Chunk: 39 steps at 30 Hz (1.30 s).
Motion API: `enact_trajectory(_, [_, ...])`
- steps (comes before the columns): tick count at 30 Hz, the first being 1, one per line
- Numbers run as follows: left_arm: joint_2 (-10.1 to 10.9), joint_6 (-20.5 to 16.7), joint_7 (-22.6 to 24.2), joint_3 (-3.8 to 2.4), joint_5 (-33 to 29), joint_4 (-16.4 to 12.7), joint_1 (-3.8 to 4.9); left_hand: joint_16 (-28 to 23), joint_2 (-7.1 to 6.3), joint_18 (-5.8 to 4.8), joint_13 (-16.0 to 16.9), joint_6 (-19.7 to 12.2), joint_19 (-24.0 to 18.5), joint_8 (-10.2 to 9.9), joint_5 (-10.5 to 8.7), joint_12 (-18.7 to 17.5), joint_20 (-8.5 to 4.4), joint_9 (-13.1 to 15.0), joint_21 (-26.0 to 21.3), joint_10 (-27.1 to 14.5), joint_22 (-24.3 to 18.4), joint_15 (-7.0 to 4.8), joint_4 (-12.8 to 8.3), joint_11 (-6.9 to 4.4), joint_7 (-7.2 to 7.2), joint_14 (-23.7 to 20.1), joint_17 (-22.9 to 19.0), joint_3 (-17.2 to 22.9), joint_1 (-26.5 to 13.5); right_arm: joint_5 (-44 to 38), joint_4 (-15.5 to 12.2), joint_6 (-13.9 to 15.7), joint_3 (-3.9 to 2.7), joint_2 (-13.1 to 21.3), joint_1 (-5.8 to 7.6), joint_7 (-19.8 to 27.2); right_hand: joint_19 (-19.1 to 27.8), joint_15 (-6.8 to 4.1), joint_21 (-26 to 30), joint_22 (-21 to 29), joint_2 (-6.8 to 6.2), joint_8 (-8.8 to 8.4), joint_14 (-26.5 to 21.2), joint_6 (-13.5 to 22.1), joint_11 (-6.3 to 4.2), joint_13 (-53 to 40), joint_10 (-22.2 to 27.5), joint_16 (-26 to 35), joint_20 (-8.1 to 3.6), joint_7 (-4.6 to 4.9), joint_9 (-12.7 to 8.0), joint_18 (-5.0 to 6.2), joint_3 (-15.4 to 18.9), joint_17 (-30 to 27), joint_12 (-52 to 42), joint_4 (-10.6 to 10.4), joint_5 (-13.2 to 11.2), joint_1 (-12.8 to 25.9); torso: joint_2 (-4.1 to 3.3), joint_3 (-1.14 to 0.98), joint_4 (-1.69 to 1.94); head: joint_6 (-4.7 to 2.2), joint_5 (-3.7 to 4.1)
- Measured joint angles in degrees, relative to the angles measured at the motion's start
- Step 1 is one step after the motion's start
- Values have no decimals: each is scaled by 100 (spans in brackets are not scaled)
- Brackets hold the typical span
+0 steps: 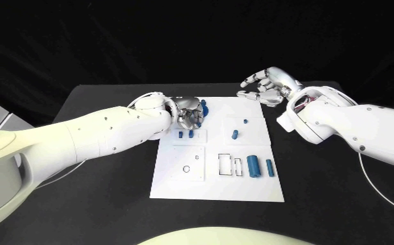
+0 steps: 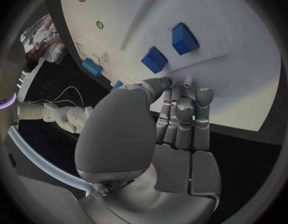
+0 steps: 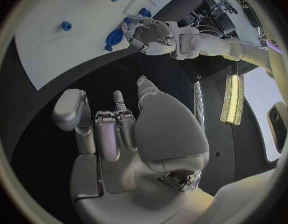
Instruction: Assemble the parts on the task board
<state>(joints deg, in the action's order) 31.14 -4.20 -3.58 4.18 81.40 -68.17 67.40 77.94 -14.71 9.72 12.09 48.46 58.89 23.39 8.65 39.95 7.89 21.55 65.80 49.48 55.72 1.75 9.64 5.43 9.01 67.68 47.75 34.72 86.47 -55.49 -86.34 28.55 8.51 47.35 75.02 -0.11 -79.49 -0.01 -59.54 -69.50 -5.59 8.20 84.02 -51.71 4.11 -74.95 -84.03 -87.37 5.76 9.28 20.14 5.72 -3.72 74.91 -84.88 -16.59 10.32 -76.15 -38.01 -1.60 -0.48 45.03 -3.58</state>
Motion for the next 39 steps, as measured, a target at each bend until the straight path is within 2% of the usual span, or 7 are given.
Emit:
enact_trajectory(10, [-53, 22, -8, 9, 0, 42, 10, 42, -1, 0, -17, 9, 0, 0, 0, -19, 0, -12, 48, 10, 63, 20, -16, 10, 9, 20, 35, 16, -47, 0, 0, 0, 0, -4, 0, 2, 0, 0, 0, 0, 0, 0, 0, 0, 0, 0, 0, 0, 0, 0, 0, 0, 0, 0, 0, 0, 0, 0, 0, 2, 1, 13, 5])
enact_trajectory(14, [-57, 27, -8, 11, -4, 44, 12, 64, -28, -93, -25, 9, 51, 0, 0, -20, 10, -13, 75, 10, 106, 30, -16, 10, 9, 72, 86, 16, -80, 0, 0, 0, 0, -4, 0, 2, 0, 0, 0, 0, 0, 0, 0, 0, 0, 1, 0, 0, 0, 0, 0, 0, 0, 0, 0, 0, 0, 0, 1, 2, 3, 20, 9])
enact_trajectory(22, [-57, 46, -1, 12, -11, 44, 15, 118, -1, -93, -58, 114, 53, 0, 0, -130, 12, -13, 132, 12, 166, 20, -58, 13, -12, 123, 117, 89, -152, 0, 2, 0, 0, -8, 0, 2, 0, 0, 0, 0, 0, 0, 0, 0, 0, 1, 0, 0, 0, 0, 0, 0, 0, -1, 0, 0, 0, 0, 4, 2, 4, 21, 10])
enact_trajectory(31, [-56, -36, 47, 22, -55, 48, 1, 331, 176, -93, -166, 590, 379, 11, -4, -453, -112, 36, 518, 663, 584, -113, -500, -101, -97, 645, 661, 433, -144, 0, 3, 0, 0, -13, 0, 2, 0, 0, 0, 0, 0, 0, 0, 0, 0, 2, 0, 0, 0, 0, 0, 0, 0, 4, 0, 0, 0, 0, 4, -1, 1, 6, 7])
enact_trajectory(33, [-49, -82, 66, 24, -76, 48, -5, 353, 191, -101, -170, 636, 423, 10, -15, -503, -109, 36, 547, 718, 637, -119, -558, -124, -103, 662, 699, 472, -160, 0, 3, 0, 0, -13, 0, 2, 0, 0, 0, 0, 0, 0, 0, 0, 0, 2, 0, 0, 0, 0, 0, 0, 0, 4, 0, 0, 0, 0, 4, -1, 0, 2, 7])
enact_trajectory(35, [-36, -127, 83, 25, -100, 41, -12, 374, 206, -182, -175, 674, 463, -13, -16, -556, -114, 36, 600, 778, 683, -134, -588, -126, -104, 707, 750, 489, -176, 0, 3, 0, 0, -13, 0, 2, 0, 0, 0, 0, 0, 0, 0, 0, 0, 2, 0, 0, 0, 0, 0, 0, 0, 4, 0, 0, 0, 0, 4, -1, 0, -4, 7])
enact_trajectory(39, [18, -214, 110, 23, -153, 2, -28, 400, 242, -182, -182, 712, 512, -47, -32, -635, -122, 36, 649, 850, 760, -133, -646, -133, -114, 772, 863, 512, -216, 0, 2, 0, 0, -13, 0, 2, 0, 0, 0, 0, 0, 0, 0, 0, 0, 2, 0, 0, 0, 0, 0, 0, 0, 4, 0, 0, 0, 0, 4, -1, -1, -19, -1])
